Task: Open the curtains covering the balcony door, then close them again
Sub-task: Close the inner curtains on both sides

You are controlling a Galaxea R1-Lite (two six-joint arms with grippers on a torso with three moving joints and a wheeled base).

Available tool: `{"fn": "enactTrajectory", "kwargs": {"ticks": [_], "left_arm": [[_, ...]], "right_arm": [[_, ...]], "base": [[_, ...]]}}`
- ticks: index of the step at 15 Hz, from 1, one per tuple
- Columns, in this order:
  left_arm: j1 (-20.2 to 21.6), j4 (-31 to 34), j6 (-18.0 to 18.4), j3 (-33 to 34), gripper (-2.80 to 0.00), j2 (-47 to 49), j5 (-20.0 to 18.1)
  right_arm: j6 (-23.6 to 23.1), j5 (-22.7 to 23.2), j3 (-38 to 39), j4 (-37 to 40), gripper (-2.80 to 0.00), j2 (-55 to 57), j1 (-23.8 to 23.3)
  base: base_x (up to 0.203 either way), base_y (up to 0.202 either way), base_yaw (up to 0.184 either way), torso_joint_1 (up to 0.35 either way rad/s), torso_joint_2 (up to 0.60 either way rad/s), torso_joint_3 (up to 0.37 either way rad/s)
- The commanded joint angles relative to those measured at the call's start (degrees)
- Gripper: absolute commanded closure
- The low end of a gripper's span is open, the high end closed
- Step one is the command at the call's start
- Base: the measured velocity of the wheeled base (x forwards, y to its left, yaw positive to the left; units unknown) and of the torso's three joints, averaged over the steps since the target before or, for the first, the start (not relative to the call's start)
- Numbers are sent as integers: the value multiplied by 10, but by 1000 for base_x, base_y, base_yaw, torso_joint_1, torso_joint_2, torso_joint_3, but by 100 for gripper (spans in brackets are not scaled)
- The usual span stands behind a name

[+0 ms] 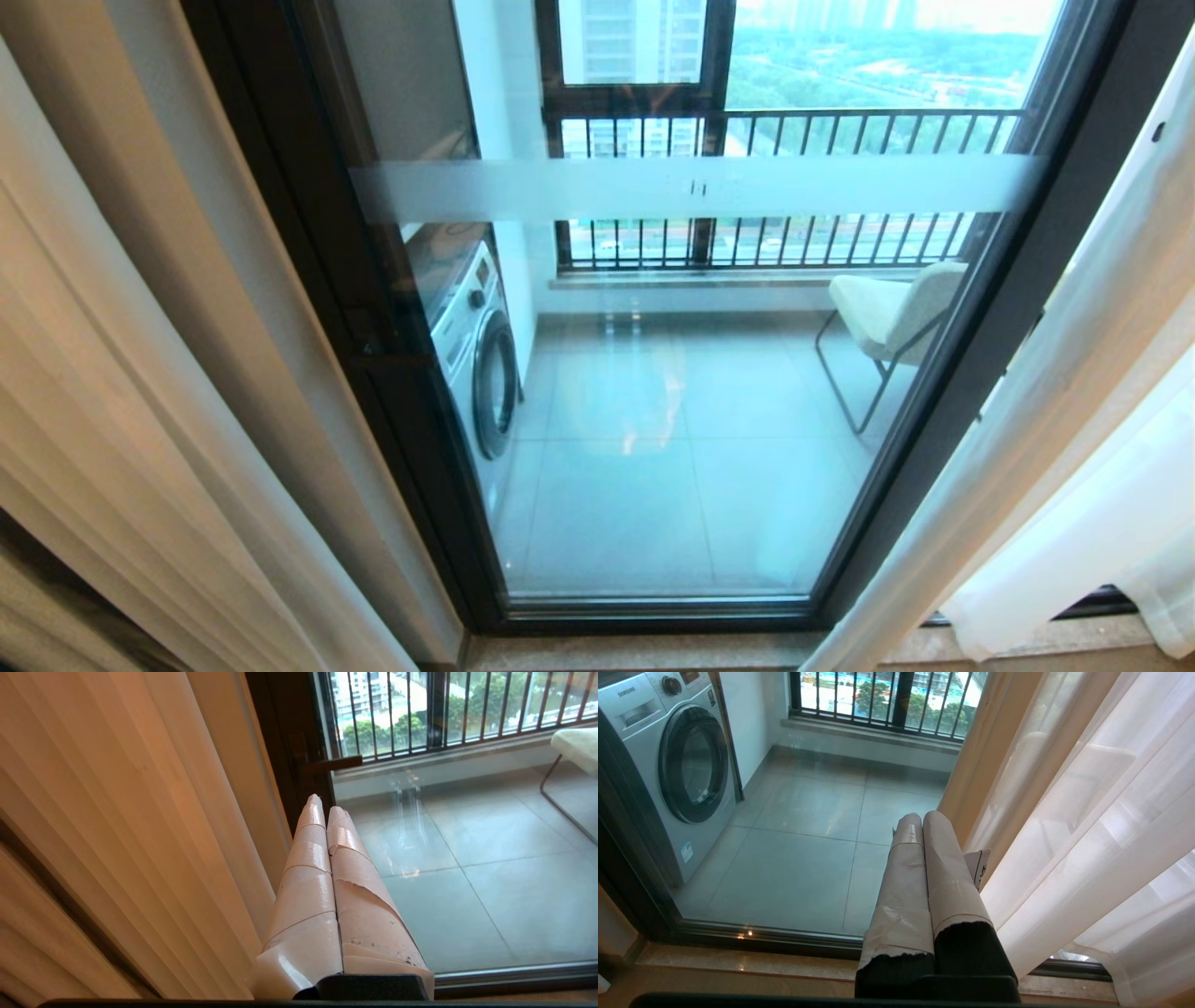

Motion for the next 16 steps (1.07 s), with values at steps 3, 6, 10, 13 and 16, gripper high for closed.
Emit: {"fn": "enactTrajectory", "kwargs": {"ticks": [3,6,10,13,16], "left_arm": [[0,-2,1,0,0,1,-2],[0,37,-7,-41,0,4,-1],[0,53,-29,-102,0,115,37],[0,21,-68,-165,0,242,121],[0,7,-151,-248,0,363,243]], "right_arm": [[0,0,0,-1,0,0,0],[-1,0,0,-1,0,0,0],[-1,0,0,-1,0,0,0],[0,0,0,-1,0,0,0],[-1,0,0,-1,0,0,0]], "base": [[0,0,0,0,0,0],[0,0,0,0,0,0],[0,0,0,0,0,0],[0,0,0,0,0,0],[0,0,0,0,0,0]]}}
